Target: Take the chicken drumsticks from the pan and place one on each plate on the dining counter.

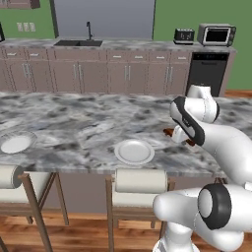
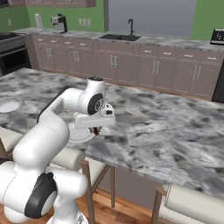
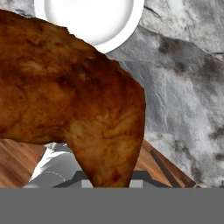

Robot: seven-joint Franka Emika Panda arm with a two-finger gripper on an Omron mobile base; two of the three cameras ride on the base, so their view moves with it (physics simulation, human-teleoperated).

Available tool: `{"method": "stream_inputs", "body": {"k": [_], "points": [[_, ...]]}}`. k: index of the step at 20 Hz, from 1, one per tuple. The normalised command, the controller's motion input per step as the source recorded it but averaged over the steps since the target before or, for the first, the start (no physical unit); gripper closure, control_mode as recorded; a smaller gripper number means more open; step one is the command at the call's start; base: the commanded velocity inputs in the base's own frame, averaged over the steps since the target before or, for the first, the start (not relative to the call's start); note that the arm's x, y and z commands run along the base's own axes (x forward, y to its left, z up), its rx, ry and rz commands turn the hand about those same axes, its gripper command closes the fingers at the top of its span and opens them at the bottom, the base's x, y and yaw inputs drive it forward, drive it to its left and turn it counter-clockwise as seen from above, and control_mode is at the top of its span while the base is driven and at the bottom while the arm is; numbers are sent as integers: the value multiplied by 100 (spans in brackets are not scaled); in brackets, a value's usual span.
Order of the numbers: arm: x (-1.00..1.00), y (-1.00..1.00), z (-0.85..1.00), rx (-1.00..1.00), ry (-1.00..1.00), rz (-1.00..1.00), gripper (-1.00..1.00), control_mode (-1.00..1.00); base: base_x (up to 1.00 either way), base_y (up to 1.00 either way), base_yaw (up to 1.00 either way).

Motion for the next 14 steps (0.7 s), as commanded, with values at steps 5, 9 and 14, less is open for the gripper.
{"method": "stream_inputs", "body": {"k": [5,9,14], "points": [[47,25,0,0,0,0,100,-100,0,0,0],[50,44,0,-1,0,0,100,-100,0,0,0],[33,48,-8,0,-1,0,100,-100,0,0,0]]}}
